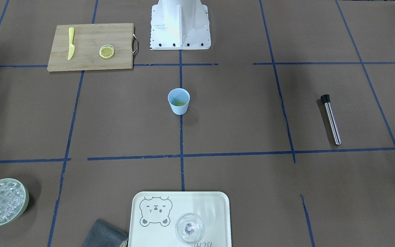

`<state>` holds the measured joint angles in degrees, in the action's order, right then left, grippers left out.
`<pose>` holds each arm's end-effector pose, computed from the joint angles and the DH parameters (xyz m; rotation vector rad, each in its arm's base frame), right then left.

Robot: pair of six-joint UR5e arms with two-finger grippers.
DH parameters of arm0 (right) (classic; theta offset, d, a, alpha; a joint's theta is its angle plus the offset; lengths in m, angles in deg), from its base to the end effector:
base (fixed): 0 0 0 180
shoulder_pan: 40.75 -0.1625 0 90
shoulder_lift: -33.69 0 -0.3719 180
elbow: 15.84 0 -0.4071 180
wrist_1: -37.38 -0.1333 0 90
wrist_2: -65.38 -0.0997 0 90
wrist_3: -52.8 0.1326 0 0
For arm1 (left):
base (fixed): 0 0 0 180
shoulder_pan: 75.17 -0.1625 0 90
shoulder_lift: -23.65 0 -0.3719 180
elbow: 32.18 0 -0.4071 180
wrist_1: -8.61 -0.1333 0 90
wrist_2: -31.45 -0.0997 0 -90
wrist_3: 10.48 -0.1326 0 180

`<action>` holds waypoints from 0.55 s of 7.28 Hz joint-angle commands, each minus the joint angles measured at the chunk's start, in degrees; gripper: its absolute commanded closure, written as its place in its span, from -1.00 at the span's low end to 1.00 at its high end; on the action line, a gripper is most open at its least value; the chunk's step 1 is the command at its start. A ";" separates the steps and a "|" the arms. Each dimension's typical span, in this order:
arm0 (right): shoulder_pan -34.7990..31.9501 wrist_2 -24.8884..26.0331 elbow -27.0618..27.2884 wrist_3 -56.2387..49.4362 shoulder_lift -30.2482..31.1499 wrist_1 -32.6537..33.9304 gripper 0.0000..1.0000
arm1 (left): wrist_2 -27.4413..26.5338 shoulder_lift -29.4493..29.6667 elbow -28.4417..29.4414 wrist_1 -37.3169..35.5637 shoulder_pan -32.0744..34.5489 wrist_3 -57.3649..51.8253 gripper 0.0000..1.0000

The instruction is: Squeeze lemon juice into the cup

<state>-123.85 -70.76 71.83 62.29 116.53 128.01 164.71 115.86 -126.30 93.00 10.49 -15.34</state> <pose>-0.0296 -0.5587 0.5816 -0.0461 -0.8066 0.0132 -0.0030 -0.5216 0.5845 0.0154 0.7558 0.1576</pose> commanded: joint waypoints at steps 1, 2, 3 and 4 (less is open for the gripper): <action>-0.13 0.00 0.48 0.00 0.04 -0.01 -1.00 | -0.01 1.12 0.08 0.24 -0.06 0.11 -1.00; -0.13 0.00 0.39 0.00 0.13 -0.01 -1.00 | -0.44 1.74 -0.01 0.33 0.12 0.55 -1.00; -0.13 0.00 0.39 0.00 0.04 -0.01 -1.00 | -0.19 2.09 0.34 0.07 0.12 0.38 -1.00; -0.13 0.00 0.39 0.00 0.13 -0.01 -1.00 | -0.10 1.66 -0.09 -0.11 0.12 0.03 -1.00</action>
<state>-123.97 -70.77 72.22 62.29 116.61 127.99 164.51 117.62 -126.19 93.10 10.58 -15.04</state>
